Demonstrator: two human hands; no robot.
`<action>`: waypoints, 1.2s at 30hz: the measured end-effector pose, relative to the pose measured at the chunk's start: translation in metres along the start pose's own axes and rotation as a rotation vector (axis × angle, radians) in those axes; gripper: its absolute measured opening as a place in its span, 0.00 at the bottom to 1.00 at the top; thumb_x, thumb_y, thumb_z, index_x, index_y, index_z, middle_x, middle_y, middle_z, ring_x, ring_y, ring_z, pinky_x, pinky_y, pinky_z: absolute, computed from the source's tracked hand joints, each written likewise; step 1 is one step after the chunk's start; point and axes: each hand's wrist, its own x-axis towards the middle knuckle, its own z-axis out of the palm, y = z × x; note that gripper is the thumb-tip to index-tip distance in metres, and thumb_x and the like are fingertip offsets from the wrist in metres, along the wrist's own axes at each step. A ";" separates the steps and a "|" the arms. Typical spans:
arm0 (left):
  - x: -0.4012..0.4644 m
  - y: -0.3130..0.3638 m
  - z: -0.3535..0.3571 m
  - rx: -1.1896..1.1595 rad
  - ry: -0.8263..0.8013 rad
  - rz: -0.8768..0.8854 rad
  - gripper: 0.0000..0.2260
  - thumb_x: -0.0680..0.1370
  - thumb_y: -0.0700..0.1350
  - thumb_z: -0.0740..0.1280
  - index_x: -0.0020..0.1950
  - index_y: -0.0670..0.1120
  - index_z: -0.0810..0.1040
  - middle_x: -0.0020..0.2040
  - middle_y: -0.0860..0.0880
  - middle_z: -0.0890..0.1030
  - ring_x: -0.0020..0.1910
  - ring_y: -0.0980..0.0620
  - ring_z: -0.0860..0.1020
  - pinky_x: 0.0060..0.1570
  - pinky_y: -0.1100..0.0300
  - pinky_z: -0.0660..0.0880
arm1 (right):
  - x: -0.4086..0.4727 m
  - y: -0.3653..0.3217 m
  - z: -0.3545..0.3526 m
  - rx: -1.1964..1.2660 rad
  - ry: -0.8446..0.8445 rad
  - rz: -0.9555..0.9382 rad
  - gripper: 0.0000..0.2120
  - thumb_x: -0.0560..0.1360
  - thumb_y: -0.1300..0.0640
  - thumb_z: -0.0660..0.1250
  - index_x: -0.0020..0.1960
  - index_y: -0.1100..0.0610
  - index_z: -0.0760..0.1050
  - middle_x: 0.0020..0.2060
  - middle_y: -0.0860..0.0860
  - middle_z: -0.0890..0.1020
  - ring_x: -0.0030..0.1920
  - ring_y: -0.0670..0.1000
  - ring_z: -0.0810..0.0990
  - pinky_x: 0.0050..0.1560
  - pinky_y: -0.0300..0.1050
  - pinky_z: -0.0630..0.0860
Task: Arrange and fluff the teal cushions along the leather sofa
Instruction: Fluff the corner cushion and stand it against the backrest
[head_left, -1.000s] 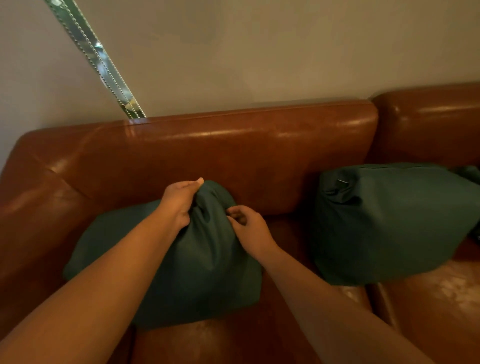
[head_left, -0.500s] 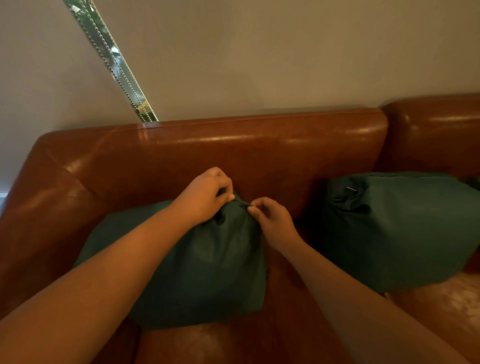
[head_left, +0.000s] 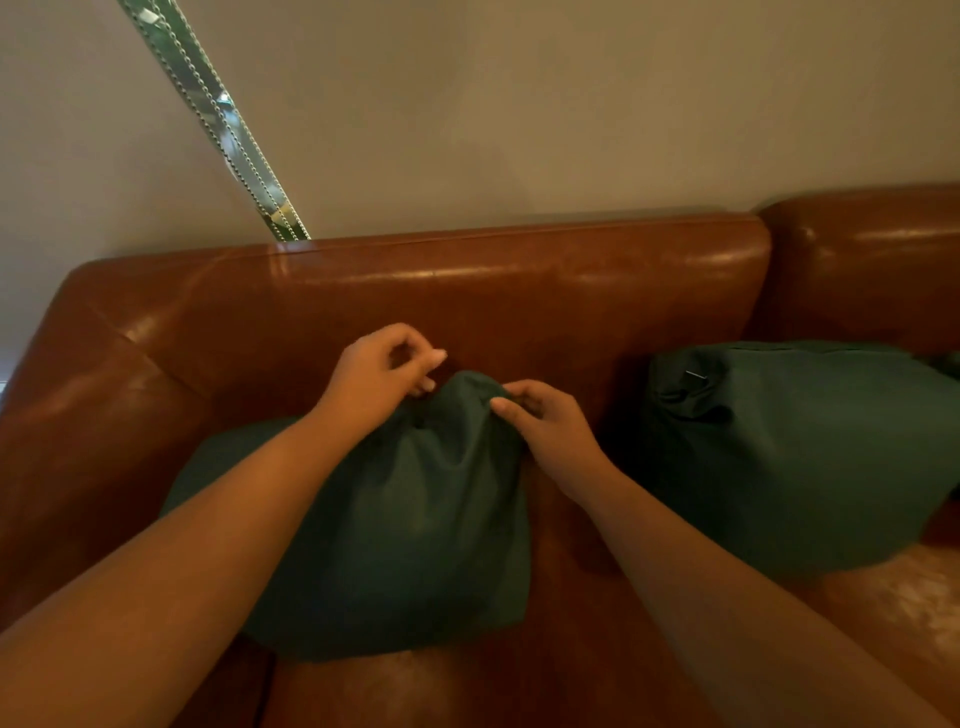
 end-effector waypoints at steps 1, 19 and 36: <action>-0.007 -0.007 -0.007 0.116 -0.080 0.001 0.05 0.74 0.49 0.71 0.41 0.49 0.80 0.39 0.51 0.82 0.40 0.54 0.81 0.47 0.54 0.77 | -0.001 0.002 -0.006 0.029 0.010 0.038 0.03 0.76 0.58 0.67 0.49 0.53 0.79 0.50 0.53 0.83 0.52 0.50 0.82 0.55 0.48 0.78; -0.054 -0.023 0.007 0.314 0.021 0.197 0.12 0.74 0.52 0.59 0.47 0.47 0.78 0.43 0.56 0.75 0.45 0.60 0.73 0.47 0.65 0.68 | 0.001 0.021 -0.024 0.661 0.027 0.315 0.10 0.77 0.61 0.63 0.58 0.53 0.75 0.50 0.51 0.82 0.52 0.52 0.80 0.49 0.46 0.77; -0.006 0.020 -0.003 0.673 -0.505 -0.048 0.16 0.78 0.51 0.65 0.64 0.48 0.77 0.63 0.50 0.78 0.63 0.52 0.74 0.61 0.60 0.68 | -0.002 -0.011 -0.055 0.001 -0.106 0.075 0.14 0.77 0.57 0.66 0.60 0.42 0.75 0.62 0.45 0.75 0.60 0.47 0.77 0.58 0.45 0.76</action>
